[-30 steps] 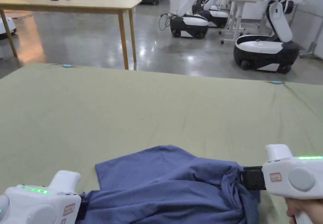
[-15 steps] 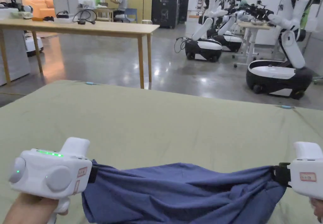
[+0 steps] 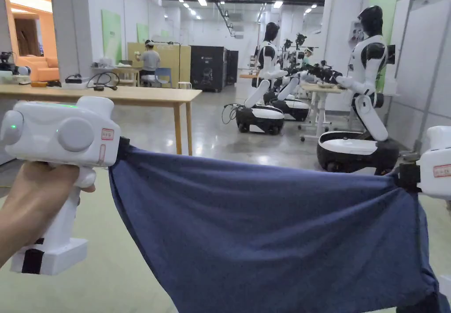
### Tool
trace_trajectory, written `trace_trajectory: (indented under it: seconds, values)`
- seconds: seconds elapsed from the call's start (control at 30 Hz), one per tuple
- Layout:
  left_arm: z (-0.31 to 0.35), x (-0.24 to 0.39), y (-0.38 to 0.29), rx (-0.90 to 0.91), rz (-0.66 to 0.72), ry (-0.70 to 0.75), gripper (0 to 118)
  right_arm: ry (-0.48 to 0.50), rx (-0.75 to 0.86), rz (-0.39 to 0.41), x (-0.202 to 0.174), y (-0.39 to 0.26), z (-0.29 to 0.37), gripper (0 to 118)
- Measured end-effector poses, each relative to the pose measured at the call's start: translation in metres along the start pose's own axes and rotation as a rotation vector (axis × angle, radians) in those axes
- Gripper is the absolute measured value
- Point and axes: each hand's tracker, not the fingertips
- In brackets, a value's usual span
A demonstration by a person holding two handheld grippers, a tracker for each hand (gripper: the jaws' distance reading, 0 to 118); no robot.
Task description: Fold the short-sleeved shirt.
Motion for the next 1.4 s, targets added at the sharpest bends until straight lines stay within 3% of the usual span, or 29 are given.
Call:
trace_trajectory:
  seconds: [0.5,0.83,1.13,1.37,1.4]
  values:
    - [-0.078,0.031,0.100,0.077,0.010,0.081,0,-0.118,0.062,0.051,0.000,0.112,-0.079,4]
    - [-0.156,0.049,0.100,0.068,-0.001,0.149,0,-0.167,0.060,0.094,-0.007,0.115,-0.164,4]
    - [-0.186,0.057,0.009,-0.086,0.015,0.069,0,-0.142,-0.034,0.022,0.013,0.013,-0.187,4]
    - [-0.137,0.059,-0.113,-0.197,-0.009,-0.004,0,-0.138,-0.214,0.063,0.009,-0.120,-0.150,4]
    - [-0.127,0.055,-0.131,-0.242,0.016,-0.012,0,-0.123,-0.237,0.018,0.013,-0.137,-0.140,5]
